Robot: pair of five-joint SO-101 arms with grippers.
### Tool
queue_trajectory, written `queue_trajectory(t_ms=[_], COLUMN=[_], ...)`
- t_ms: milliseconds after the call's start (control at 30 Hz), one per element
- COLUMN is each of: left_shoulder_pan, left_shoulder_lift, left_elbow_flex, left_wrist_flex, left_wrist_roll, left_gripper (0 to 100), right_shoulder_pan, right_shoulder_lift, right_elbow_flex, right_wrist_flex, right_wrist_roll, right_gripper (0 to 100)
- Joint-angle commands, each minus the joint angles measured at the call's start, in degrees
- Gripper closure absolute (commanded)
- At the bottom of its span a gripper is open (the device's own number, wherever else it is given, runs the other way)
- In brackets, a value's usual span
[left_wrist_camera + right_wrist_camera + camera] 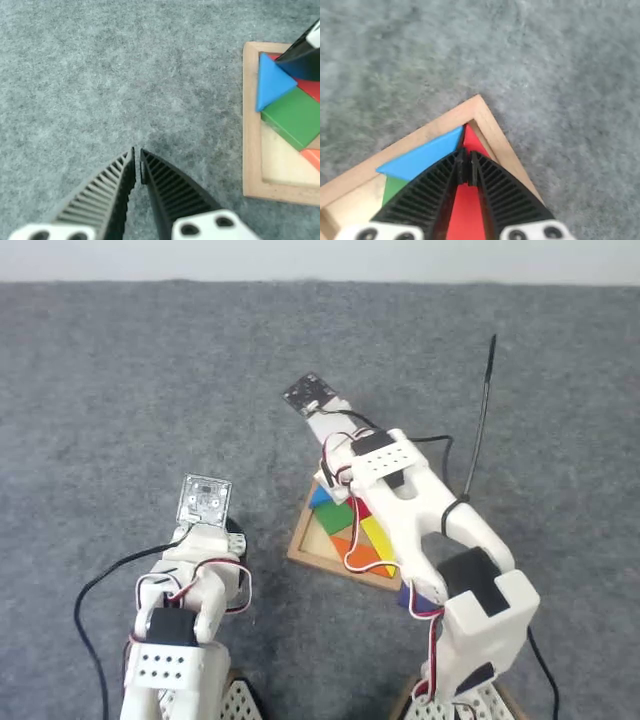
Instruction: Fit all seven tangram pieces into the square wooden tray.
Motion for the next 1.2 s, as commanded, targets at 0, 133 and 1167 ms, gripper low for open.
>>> queue_trajectory(t_ms=[0, 133, 1167], left_shoulder_pan=[-0.3, -0.3, -0.3], left_shoulder_lift=[-0.7, -0.7, -0.7], left_elbow_flex=[-0.5, -0.5, -0.5], left_wrist_flex=[0.1, 0.1, 0.1], left_wrist_roll=[0.3, 0.3, 0.3], left_gripper=[99, 99, 99], right_shoulder_pan=[-0.4, 0.4, -4.7], right_shoulder_lift=[-1.0, -1.3, -5.0], right_elbow_flex=[-3.1, -4.3, 5.5], right_wrist_flex=[-1.1, -0.7, -3.0], right_wrist_roll=[-0.6, -0.7, 0.2], right_gripper=[99.1, 99.1, 99.1])
